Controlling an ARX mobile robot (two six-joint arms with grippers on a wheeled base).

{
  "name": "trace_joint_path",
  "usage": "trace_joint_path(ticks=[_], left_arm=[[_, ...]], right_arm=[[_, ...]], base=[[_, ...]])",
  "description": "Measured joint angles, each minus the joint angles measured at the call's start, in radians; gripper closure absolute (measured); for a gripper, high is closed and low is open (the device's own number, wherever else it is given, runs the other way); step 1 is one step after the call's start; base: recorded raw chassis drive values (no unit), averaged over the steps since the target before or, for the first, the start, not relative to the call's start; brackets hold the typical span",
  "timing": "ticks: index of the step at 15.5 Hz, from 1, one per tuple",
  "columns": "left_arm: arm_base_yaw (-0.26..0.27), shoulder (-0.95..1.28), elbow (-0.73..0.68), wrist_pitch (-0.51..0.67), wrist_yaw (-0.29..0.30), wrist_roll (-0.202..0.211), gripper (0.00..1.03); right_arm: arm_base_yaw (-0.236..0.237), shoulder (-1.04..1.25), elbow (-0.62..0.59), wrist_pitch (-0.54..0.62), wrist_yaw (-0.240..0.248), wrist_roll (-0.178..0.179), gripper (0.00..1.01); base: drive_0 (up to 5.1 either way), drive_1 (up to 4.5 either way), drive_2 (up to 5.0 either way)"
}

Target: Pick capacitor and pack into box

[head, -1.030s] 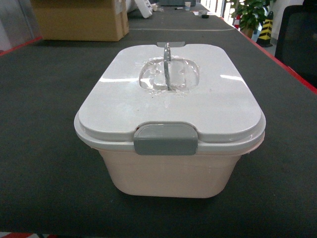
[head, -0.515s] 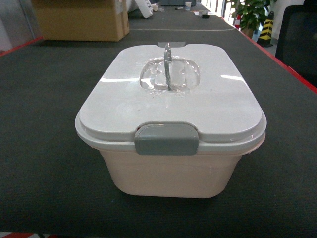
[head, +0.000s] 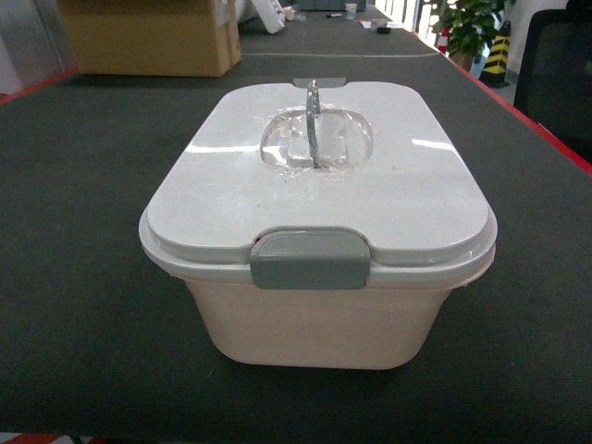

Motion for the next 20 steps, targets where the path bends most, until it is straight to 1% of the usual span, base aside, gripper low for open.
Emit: trace_joint_path(ticks=[1,2,20], left_arm=[[0.0,0.0,0.0,0.0,0.0,0.001,0.03],[0.0,0.0,0.0,0.0,0.0,0.001,0.06],[0.0,0.0,0.0,0.0,0.0,0.001,0.05]], right_arm=[[0.0,0.0,0.0,0.0,0.0,0.0,0.03],[0.0,0.0,0.0,0.0,0.0,0.0,0.03],[0.0,0.0,0.0,0.0,0.0,0.0,0.03]], base=[[0.0,0.0,0.0],[0.0,0.0,0.0],[0.0,0.0,0.0]])
